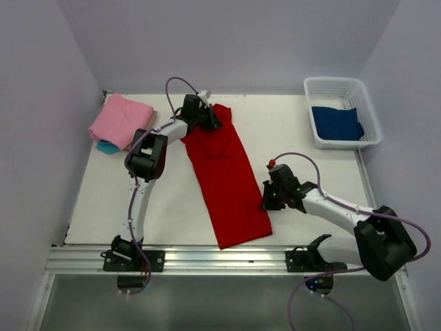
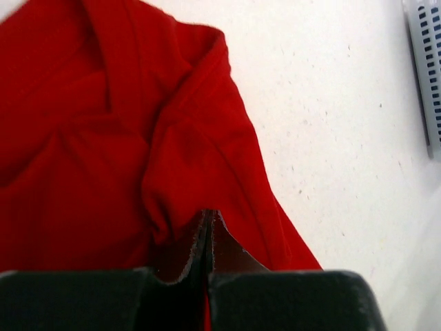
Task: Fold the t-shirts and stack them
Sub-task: Rotate the tshirt 90 degrees
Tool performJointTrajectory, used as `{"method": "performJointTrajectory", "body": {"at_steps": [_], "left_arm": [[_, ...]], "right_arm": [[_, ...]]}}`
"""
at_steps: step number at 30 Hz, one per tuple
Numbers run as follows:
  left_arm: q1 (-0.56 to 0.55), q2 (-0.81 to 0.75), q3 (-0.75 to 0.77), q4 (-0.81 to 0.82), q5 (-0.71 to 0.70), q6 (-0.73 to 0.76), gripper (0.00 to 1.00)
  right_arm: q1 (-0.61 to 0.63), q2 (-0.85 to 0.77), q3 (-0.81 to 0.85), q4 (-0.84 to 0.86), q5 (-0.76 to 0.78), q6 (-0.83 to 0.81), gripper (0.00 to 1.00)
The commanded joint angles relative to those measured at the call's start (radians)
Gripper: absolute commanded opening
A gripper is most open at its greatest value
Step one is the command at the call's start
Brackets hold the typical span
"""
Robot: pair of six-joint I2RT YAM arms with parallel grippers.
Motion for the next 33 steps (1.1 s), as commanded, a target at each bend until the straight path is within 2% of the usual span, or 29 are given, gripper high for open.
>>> {"method": "performJointTrajectory", "body": {"at_steps": [1,3,11,15,19,22,24,25,27,28,31,33], "left_arm": [[0.039,0.066,0.107,-0.040,0.005,0.033,0.00],[0.049,0.111,0.168,-0.091,0.013,0.025,0.00],[0.088,0.252,0.338,-0.080,0.071,-0.050,0.07],[0.100,0.278,0.343,0.002,0.131,-0.103,0.10],[0.109,0.197,0.253,0.130,0.205,-0.157,0.12],[0.109,0.093,0.181,0.168,0.197,-0.119,0.20],[0.111,0.045,0.171,0.136,0.182,-0.101,0.36],[0.114,-0.004,0.153,0.126,0.177,-0.090,0.50],[0.114,-0.057,0.121,0.081,0.143,-0.070,0.59],[0.114,-0.118,0.057,0.072,0.113,-0.047,0.64],[0.112,-0.237,-0.090,0.066,0.035,-0.003,0.68],[0.112,-0.274,-0.143,0.041,-0.051,0.022,0.65]], "right_arm": [[0.009,-0.086,-0.019,-0.091,0.047,0.023,0.00],[0.012,-0.113,-0.028,-0.119,0.050,0.031,0.00],[0.013,-0.177,-0.097,-0.156,0.043,0.061,0.00],[0.018,-0.186,-0.104,-0.164,0.043,0.070,0.00],[0.018,-0.199,-0.096,-0.179,0.046,0.074,0.00],[0.021,-0.211,-0.082,-0.200,0.047,0.074,0.00],[0.022,-0.225,-0.079,-0.216,0.052,0.075,0.00],[0.022,-0.231,-0.076,-0.217,0.055,0.075,0.00],[0.021,-0.232,-0.073,-0.217,0.058,0.075,0.00],[0.022,-0.229,-0.074,-0.216,0.056,0.074,0.00],[0.022,-0.225,-0.076,-0.211,0.056,0.072,0.00],[0.022,-0.225,-0.079,-0.207,0.055,0.070,0.00]]}}
